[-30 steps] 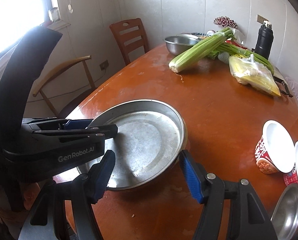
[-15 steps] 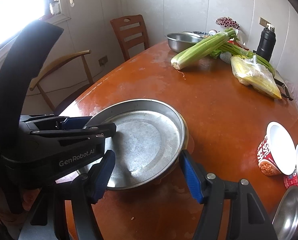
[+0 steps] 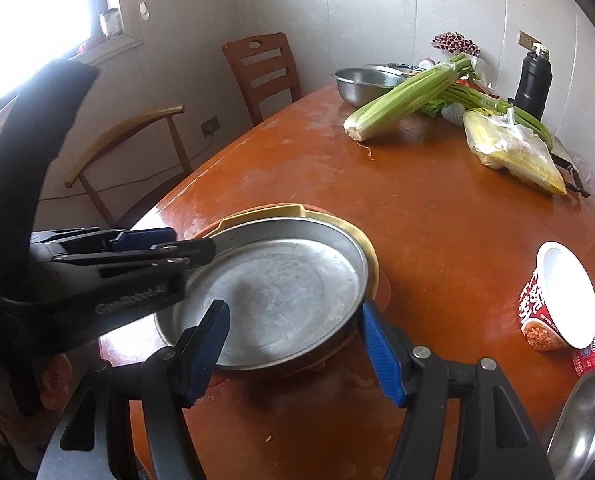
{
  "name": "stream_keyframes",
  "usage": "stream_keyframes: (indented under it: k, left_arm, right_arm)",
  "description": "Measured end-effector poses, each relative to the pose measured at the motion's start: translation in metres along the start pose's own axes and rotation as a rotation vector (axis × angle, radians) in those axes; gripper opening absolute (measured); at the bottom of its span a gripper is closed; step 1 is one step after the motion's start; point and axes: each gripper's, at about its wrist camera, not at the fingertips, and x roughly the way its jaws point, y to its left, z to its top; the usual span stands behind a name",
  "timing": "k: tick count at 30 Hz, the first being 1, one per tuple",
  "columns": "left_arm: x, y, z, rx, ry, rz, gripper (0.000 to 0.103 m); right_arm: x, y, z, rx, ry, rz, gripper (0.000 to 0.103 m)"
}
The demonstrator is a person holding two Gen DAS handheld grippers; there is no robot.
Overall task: Organize plates and bowls
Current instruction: 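Lift the grey pan with the left tool and lower it onto the stacked plates, then open the left tool, release the pan, and move toward the steel bowl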
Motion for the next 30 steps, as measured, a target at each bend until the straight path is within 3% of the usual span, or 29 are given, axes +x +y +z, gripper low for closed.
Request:
stream_keyframes:
  k: [4, 14, 21, 30]
  left_arm:
    - [0.000, 0.007, 0.002, -0.016, -0.009, -0.021, 0.050]
    - [-0.001, 0.032, -0.014, -0.135, -0.014, -0.090, 0.051]
    - [0.020, 0.017, -0.019, -0.109, 0.051, -0.122, 0.051]
    - [0.023, -0.001, -0.019, -0.101, 0.058, -0.114, 0.052]
  right_arm:
    - [-0.002, -0.003, -0.001, 0.012, -0.013, -0.002, 0.066]
    - [-0.025, -0.018, -0.006, 0.060, -0.087, -0.013, 0.067]
    - [-0.029, -0.024, -0.015, 0.066, -0.080, -0.024, 0.067]
    - [-0.031, -0.025, -0.021, 0.074, -0.097, -0.022, 0.068]
